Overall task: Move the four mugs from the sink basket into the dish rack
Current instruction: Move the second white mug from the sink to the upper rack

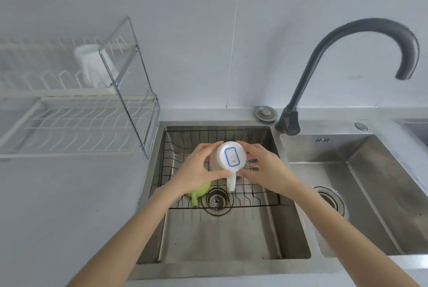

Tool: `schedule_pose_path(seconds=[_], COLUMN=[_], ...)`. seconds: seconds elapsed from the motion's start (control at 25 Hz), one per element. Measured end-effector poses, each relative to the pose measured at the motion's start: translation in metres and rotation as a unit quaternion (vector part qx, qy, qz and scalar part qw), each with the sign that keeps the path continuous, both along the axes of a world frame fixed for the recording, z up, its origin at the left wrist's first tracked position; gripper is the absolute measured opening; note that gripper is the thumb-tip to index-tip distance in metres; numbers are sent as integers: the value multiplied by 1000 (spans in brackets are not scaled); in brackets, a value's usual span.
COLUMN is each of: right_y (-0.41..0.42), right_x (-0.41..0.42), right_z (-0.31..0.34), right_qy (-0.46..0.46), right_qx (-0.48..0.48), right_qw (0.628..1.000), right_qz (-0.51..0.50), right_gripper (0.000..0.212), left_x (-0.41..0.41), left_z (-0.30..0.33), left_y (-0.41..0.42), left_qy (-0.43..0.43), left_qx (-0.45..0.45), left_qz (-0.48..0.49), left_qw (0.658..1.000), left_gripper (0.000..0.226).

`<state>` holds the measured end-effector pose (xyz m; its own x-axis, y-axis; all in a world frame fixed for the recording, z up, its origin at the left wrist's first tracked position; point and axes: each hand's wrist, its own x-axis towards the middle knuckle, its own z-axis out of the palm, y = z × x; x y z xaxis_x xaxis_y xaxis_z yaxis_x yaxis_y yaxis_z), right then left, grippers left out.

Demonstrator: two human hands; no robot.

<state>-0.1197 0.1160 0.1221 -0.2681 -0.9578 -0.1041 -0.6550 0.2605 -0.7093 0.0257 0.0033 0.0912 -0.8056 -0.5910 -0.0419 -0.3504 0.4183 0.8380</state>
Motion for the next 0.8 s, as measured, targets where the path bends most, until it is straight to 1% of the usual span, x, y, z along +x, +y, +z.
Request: schedule_pose_path(seconds=[0.24, 0.36, 0.44, 0.6, 0.72, 0.8], right_y=[-20, -36, -48, -75, -97, -111], right_x=[42, 65, 82, 122, 150, 166], right_z=[44, 67, 81, 100, 107, 115], right_qy=[6, 1, -16, -33, -39, -43], right_qx=[-79, -108, -129, -155, -172, -175], right_qw=[996, 993, 990, 987, 984, 983], right_qz=[33, 45, 48, 39, 25, 28], right_gripper=[61, 57, 53, 47, 47, 47], left_x=[54, 79, 96, 134, 162, 179], left_z=[53, 81, 96, 114, 123, 131], left_y=[-22, -37, -47, -63, -79, -90], left_qy=[33, 53, 72, 114, 114, 116], left_qx=[-33, -42, -42, -2, -3, 4], left_qz=[7, 17, 33, 57, 57, 46], left_qw=[999, 998, 996, 992, 992, 992], left_gripper=[79, 60, 56, 37, 22, 17])
